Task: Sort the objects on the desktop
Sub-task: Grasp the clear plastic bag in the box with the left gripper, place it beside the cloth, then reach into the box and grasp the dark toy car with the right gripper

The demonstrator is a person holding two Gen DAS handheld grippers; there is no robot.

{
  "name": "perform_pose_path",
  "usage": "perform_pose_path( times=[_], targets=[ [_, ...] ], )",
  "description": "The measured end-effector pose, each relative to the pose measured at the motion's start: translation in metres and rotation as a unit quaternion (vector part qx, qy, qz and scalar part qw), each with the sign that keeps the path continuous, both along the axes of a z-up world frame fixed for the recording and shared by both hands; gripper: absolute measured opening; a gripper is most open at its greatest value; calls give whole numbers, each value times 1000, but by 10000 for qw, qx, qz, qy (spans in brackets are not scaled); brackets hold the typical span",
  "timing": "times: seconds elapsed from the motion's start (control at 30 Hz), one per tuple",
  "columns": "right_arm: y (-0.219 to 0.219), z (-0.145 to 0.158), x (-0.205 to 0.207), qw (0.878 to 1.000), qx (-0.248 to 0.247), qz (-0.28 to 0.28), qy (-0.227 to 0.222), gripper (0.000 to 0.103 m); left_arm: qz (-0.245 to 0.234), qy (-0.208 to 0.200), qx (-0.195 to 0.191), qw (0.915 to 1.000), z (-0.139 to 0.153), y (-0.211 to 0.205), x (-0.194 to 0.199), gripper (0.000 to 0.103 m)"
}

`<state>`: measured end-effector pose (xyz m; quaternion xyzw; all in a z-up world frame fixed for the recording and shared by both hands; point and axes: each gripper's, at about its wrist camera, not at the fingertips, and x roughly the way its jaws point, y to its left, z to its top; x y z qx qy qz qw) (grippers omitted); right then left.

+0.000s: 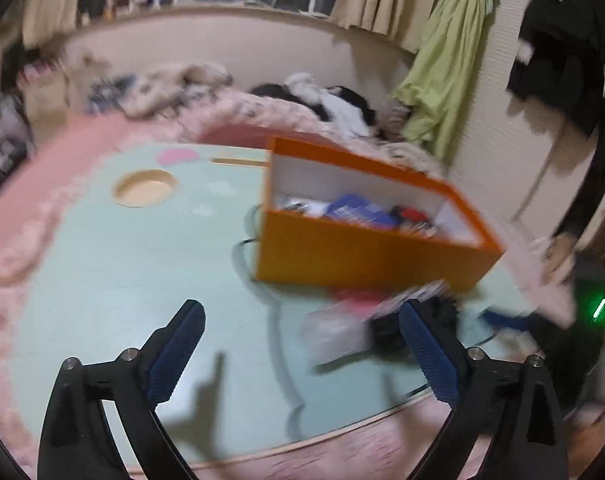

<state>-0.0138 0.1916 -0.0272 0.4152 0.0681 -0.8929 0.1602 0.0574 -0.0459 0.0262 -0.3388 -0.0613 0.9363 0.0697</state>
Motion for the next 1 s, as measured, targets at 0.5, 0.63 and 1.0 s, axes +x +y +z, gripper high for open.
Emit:
perform_pose_path(
  times=[0.5,0.63,1.0],
  targets=[
    [20,25,22,9987,-500,-47,46,102,-228,-375,-999,9940,-32,14,-14,103],
    [32,47,43,9936,-1044,134,407,91,-230,-373,-999,9940,-32,13,-13,103],
    [-46,117,-47,9735,-2005,834,-721,48,-229,-364,-1004,9940,-34,16,-8,103]
  ],
)
